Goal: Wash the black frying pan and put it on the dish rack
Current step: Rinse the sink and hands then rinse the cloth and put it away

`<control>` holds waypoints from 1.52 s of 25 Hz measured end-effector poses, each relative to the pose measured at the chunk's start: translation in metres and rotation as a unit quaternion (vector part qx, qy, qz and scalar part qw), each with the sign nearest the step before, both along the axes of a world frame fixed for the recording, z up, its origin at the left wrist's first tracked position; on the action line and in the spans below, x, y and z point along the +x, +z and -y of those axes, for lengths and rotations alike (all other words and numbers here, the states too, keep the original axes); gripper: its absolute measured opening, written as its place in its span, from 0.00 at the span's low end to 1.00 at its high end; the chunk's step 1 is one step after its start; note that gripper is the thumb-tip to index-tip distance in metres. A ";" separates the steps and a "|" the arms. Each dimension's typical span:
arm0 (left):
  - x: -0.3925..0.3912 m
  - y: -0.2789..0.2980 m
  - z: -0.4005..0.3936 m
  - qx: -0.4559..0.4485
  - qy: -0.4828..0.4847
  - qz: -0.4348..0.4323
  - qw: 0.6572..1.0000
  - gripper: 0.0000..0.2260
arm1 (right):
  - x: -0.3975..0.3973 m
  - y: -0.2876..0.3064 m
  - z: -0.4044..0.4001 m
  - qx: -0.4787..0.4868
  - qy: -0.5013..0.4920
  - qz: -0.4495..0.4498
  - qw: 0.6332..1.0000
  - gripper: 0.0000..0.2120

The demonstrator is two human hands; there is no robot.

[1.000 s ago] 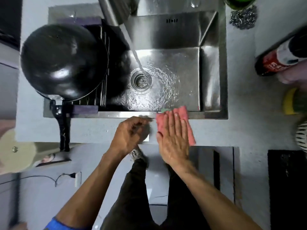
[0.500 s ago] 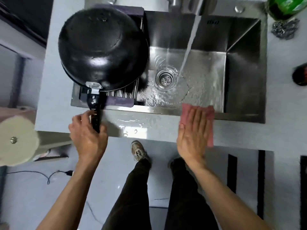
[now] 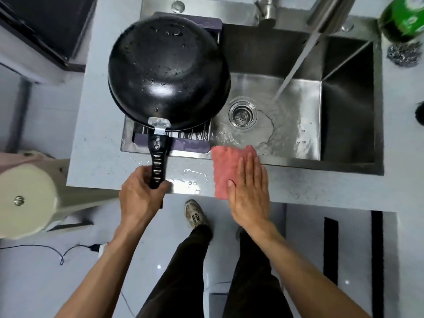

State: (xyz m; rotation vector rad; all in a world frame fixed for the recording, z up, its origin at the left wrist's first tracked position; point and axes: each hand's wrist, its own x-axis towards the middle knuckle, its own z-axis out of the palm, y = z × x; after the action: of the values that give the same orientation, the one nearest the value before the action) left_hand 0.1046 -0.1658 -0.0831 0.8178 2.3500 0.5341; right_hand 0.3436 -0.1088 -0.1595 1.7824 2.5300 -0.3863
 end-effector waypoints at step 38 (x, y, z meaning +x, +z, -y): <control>-0.141 -0.035 0.063 0.086 -0.130 -0.185 0.970 0.13 | -0.241 0.011 0.009 -0.046 0.490 0.003 0.870 0.30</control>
State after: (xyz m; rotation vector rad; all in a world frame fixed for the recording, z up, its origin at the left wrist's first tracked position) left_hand -0.0362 -0.2285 -0.1182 1.3875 2.4933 0.5137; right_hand 0.1023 -0.1178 -0.1487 0.2946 2.8989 -0.4075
